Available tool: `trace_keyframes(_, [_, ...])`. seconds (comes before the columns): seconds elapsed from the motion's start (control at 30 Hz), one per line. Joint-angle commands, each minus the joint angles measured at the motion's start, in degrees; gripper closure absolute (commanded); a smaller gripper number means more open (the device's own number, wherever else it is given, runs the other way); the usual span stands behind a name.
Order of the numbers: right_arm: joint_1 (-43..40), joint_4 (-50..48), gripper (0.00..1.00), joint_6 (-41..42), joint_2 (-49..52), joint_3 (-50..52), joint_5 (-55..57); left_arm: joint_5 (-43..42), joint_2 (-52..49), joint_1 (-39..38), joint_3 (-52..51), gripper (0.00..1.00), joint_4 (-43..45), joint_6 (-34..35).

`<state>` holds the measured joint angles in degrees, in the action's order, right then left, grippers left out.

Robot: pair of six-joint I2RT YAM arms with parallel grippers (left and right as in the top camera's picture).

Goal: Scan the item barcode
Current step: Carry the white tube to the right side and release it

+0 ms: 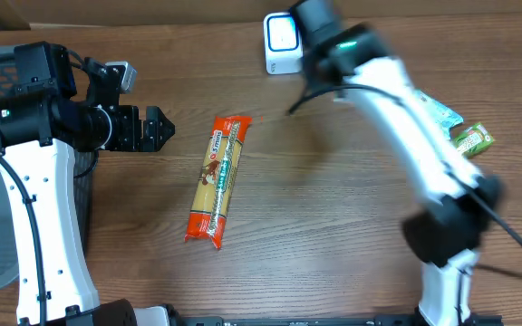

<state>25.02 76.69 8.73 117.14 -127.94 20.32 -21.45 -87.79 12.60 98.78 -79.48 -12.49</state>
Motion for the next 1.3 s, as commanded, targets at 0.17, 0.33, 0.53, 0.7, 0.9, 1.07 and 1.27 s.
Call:
trace_keyframes(0.17, [-21.46, 7.37, 0.96, 39.19, -0.35, 6.23, -5.64, -0.61, -0.07, -0.26, 0.72, 0.00, 0.07, -1.25])
trace_keyframes(0.33, [-29.16, 1.22, 0.96, 43.80, -0.35, 16.65, -9.81, -0.61, -0.07, -0.26, 0.72, 0.01, 0.07, -1.25])
trace_keyframes(0.53, [-33.97, -5.64, 0.96, 43.80, -0.33, 26.53, -15.56, -0.61, -0.07, -0.26, 0.72, 0.00, 0.07, -1.25])
trace_keyframes(0.7, [-35.47, -5.27, 0.06, 41.57, -0.35, 28.22, -15.72, -0.59, -0.07, -0.26, 0.72, 0.01, 0.04, -1.25])
trace_keyframes(0.9, [-36.24, -2.23, 0.00, 31.01, -1.20, 23.32, -21.18, -0.61, -0.07, -0.26, 0.72, 0.00, 0.07, -1.25])
trace_keyframes(1.07, [-34.67, 3.30, 0.00, 25.18, -4.15, 15.26, -24.55, -0.61, -0.07, -0.26, 0.72, 0.00, 0.04, -1.25])
trace_keyframes(1.27, [-26.27, 2.95, 0.00, 17.68, -7.85, 13.90, -36.28, -0.61, -0.07, -0.26, 0.72, 0.00, 0.04, -1.25])
